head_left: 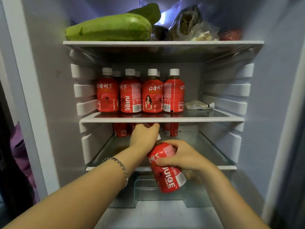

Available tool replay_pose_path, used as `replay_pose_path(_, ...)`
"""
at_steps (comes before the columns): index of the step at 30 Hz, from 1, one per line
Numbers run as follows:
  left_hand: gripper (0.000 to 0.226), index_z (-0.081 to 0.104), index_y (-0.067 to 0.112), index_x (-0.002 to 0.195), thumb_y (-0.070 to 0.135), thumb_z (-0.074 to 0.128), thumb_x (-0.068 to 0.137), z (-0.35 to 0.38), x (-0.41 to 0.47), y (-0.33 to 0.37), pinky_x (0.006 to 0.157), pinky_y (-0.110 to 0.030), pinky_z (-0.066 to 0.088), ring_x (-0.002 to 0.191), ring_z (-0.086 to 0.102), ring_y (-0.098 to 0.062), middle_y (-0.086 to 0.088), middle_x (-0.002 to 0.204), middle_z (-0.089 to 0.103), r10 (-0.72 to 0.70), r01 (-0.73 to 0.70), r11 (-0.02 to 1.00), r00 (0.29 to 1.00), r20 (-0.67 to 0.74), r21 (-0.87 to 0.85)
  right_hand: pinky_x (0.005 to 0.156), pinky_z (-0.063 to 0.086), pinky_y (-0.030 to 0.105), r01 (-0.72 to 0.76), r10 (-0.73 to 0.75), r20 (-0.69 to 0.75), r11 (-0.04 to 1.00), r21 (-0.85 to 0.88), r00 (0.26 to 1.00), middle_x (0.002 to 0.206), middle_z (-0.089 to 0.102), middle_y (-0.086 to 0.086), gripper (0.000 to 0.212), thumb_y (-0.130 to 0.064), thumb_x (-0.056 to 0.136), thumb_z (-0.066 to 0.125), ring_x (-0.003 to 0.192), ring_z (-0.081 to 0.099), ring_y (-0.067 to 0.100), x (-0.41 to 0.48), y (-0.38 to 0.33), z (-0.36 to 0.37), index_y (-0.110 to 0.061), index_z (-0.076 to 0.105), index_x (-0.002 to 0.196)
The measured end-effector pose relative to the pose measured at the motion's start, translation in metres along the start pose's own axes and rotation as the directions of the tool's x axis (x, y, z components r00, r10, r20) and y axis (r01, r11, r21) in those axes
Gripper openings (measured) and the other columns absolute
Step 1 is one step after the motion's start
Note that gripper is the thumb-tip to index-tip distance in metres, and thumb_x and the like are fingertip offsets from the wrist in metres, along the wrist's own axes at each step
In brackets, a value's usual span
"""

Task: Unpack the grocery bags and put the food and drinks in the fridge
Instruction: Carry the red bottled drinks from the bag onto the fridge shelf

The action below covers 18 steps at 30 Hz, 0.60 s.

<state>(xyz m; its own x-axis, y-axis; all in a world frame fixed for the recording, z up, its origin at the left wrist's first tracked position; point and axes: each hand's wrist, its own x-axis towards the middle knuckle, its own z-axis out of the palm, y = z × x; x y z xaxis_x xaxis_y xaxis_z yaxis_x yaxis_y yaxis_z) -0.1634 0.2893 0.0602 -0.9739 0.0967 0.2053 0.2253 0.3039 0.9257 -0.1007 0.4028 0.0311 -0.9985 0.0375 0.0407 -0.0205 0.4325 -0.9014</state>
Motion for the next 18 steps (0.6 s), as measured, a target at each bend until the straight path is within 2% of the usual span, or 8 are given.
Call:
replay_pose_path(1, 0.023, 0.055, 0.016, 0.075, 0.033, 0.053, 0.090, 0.002, 0.002, 0.001, 0.084, -0.037, 0.051, 0.085, 0.062, -0.026, -0.007, 0.084, 0.064, -0.009, 0.011, 0.999, 0.999, 0.037, -0.046, 0.070, 0.057, 0.019, 0.000, 0.005, -0.066, 0.998, 0.066, 0.998, 0.090, 0.068, -0.004, 0.040, -0.017, 0.070, 0.080, 0.080, 0.067, 0.009, -0.002, 0.000, -0.005, -0.020, 0.061, 0.105)
replay_pose_path(3, 0.030, 0.053, 0.020, 0.075, 0.041, 0.043, 0.094, 0.007, 0.006, -0.002, 0.087, -0.040, 0.051, 0.087, 0.062, -0.026, -0.005, 0.085, 0.064, 0.014, -0.027, 0.993, 0.993, 0.117, 0.115, 0.054, 0.052, 0.012, -0.026, 0.068, -0.242, 0.984, 0.174, 0.968, 0.079, 0.065, -0.005, 0.029, -0.017, 0.074, 0.077, 0.067, 0.063, 0.007, -0.004, 0.005, -0.012, -0.019, 0.059, 0.096)
replay_pose_path(5, 0.031, 0.059, 0.017, 0.087, 0.042, 0.042, 0.094, 0.011, 0.010, -0.012, 0.084, -0.035, 0.050, 0.090, 0.063, -0.026, -0.006, 0.094, 0.067, 0.063, -0.122, 0.922, 0.984, 0.168, 0.367, 0.066, 0.058, 0.025, -0.035, 0.153, -0.425, 0.961, 0.274, 0.892, 0.082, 0.068, 0.003, 0.036, -0.020, 0.071, 0.079, 0.070, 0.067, 0.017, 0.001, 0.016, -0.016, -0.013, 0.060, 0.101)
replay_pose_path(7, 0.026, 0.060, 0.015, 0.099, 0.034, 0.045, 0.094, 0.020, 0.015, -0.020, 0.078, -0.032, 0.046, 0.094, 0.062, -0.026, -0.006, 0.101, 0.066, 0.133, -0.232, 0.814, 0.967, 0.217, 0.533, 0.081, 0.057, 0.040, -0.014, 0.210, -0.584, 0.947, 0.322, 0.784, 0.090, 0.069, 0.007, 0.045, -0.026, 0.066, 0.080, 0.079, 0.068, 0.025, 0.004, 0.023, -0.019, -0.011, 0.060, 0.104)
replay_pose_path(10, 0.021, 0.058, 0.014, 0.106, 0.027, 0.045, 0.094, 0.034, 0.021, -0.022, 0.081, -0.034, 0.047, 0.099, 0.060, -0.028, -0.008, 0.108, 0.064, 0.225, -0.380, 0.673, 0.922, 0.314, 0.635, 0.085, 0.052, 0.038, -0.085, 0.166, -0.755, 0.986, 0.146, 0.635, 0.102, 0.062, 0.004, 0.058, -0.038, 0.063, 0.079, 0.094, 0.063, 0.026, 0.009, 0.021, -0.029, -0.018, 0.054, 0.112)
replay_pose_path(13, 0.023, 0.056, 0.013, 0.112, 0.024, 0.045, 0.094, 0.051, 0.030, -0.021, 0.086, -0.034, 0.046, 0.107, 0.058, -0.028, -0.009, 0.117, 0.060, 0.272, -0.479, 0.563, 0.877, 0.396, 0.674, 0.086, 0.047, 0.034, -0.118, 0.149, -0.817, 0.988, 0.100, 0.556, 0.117, 0.063, 0.010, 0.068, -0.039, 0.066, 0.078, 0.106, 0.061, 0.030, 0.023, 0.027, -0.041, -0.013, 0.051, 0.123)
replay_pose_path(16, 0.031, 0.053, 0.014, 0.123, 0.017, 0.044, 0.094, 0.071, 0.041, -0.019, 0.097, -0.035, 0.044, 0.117, 0.053, -0.027, -0.009, 0.129, 0.053, 0.271, -0.564, 0.472, 0.824, 0.497, 0.677, 0.088, 0.047, 0.033, -0.139, 0.095, -0.817, 0.990, 0.018, 0.569, 0.120, 0.062, 0.013, 0.070, -0.041, 0.073, 0.074, 0.110, 0.060, 0.032, 0.049, 0.036, -0.051, -0.011, 0.044, 0.128)
replay_pose_path(18, 0.036, 0.052, 0.017, 0.127, 0.015, 0.043, 0.093, 0.081, 0.047, -0.019, 0.102, -0.034, 0.041, 0.120, 0.051, -0.028, -0.009, 0.132, 0.052, 0.240, -0.574, 0.461, 0.815, 0.528, 0.677, 0.087, 0.049, 0.035, -0.166, 0.088, -0.826, 0.986, -0.007, 0.557, 0.119, 0.062, 0.015, 0.068, -0.043, 0.075, 0.071, 0.107, 0.062, 0.033, 0.062, 0.035, -0.055, -0.010, 0.042, 0.127)
